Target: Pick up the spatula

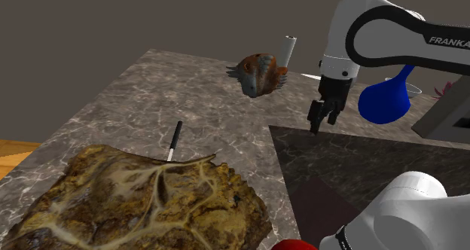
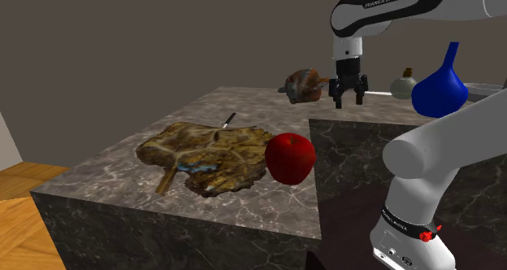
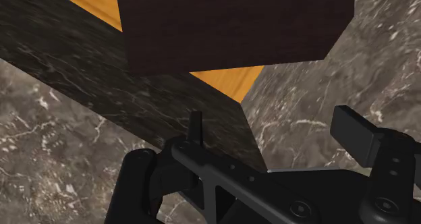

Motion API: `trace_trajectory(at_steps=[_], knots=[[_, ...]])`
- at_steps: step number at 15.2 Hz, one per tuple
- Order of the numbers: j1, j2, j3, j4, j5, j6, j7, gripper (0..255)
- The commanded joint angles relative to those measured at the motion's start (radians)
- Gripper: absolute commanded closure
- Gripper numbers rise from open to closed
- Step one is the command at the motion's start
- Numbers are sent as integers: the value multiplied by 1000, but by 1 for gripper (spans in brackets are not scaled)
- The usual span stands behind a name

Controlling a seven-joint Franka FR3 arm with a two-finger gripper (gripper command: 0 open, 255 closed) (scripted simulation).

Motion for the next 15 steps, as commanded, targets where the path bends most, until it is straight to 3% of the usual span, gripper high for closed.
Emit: trace_trajectory(at_steps=[1,9,15], knots=[[0,0,0,0,0,0,0,0],[39,96,161,36,184,76,278,0],[55,223,274,116,284,157,477,0]])
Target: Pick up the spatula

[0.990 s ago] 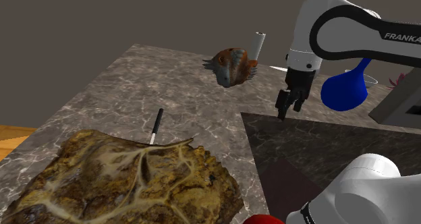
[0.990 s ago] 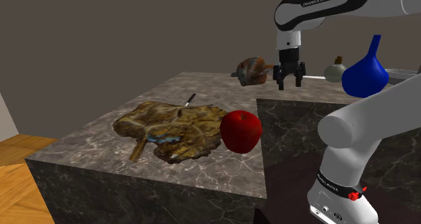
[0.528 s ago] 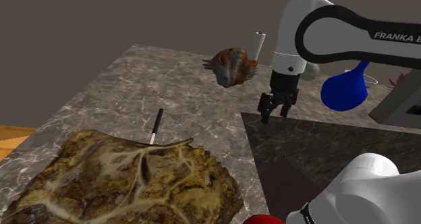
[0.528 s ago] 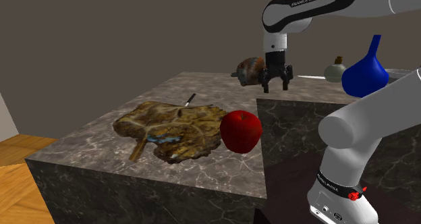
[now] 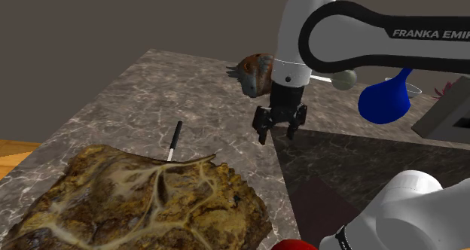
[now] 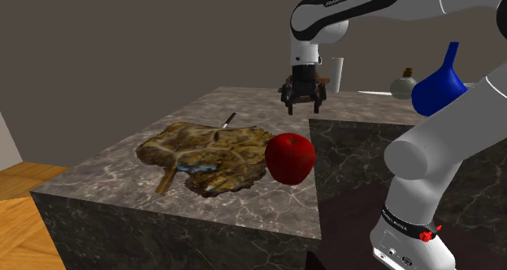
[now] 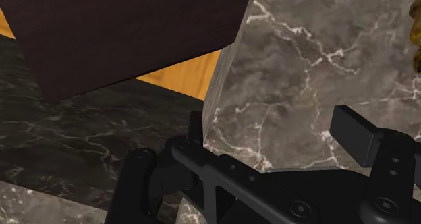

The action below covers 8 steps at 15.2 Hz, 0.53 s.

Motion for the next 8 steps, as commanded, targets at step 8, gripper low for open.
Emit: trace_trajectory(at_steps=[8], knots=[[6,249,156,190,70,127,302,0]])
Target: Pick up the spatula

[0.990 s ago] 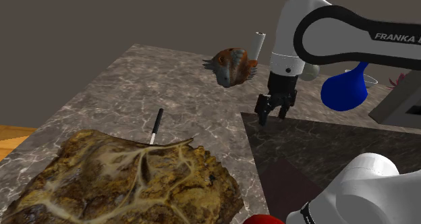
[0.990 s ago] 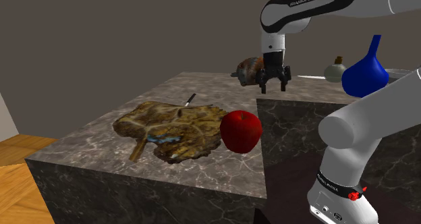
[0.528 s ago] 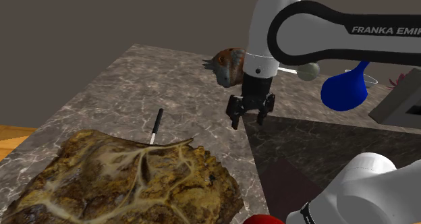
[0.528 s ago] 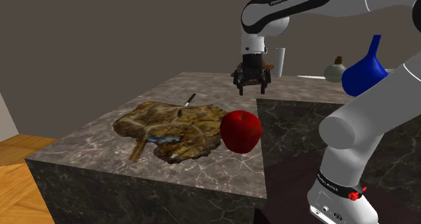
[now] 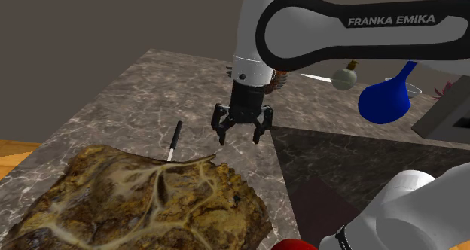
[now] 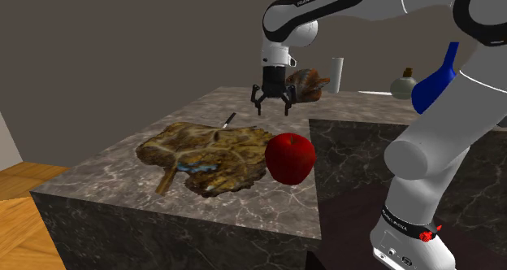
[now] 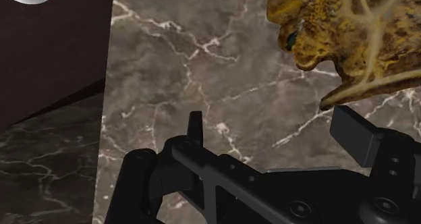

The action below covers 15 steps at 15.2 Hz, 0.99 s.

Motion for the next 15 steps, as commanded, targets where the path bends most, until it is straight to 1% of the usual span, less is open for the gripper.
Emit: trace_trajectory(at_steps=[1,6,9,12,15], knots=[[1,63,33,46,2,34,70,0],[7,238,99,199,-34,92,244,0],[22,352,127,307,-77,116,352,0],[49,465,141,422,-129,128,452,0],[51,470,139,388,-129,166,446,0]])
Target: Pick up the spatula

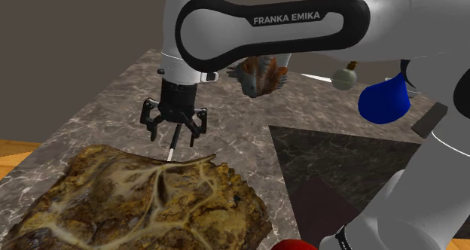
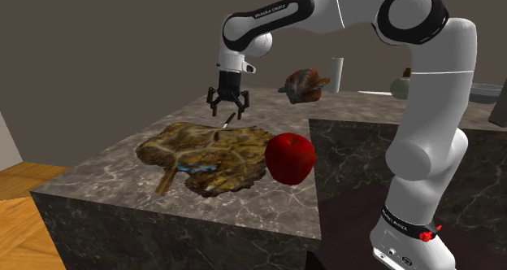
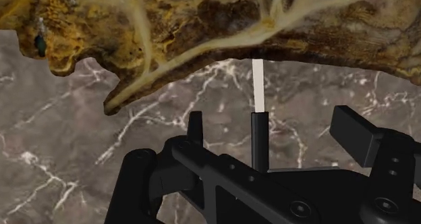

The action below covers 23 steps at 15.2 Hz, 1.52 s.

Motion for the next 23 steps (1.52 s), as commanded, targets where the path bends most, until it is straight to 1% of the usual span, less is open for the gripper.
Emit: trace_trajectory(at_steps=[1,4,6,7,16,23], knots=[[2,11,0,-14,-4,25,2,0],[4,20,0,-45,-7,63,-3,0],[4,22,0,-50,-7,70,-4,0],[3,21,-1,-51,-7,70,-5,255],[4,22,-1,-50,-7,70,-4,255],[1,4,0,24,-3,-19,7,255]])
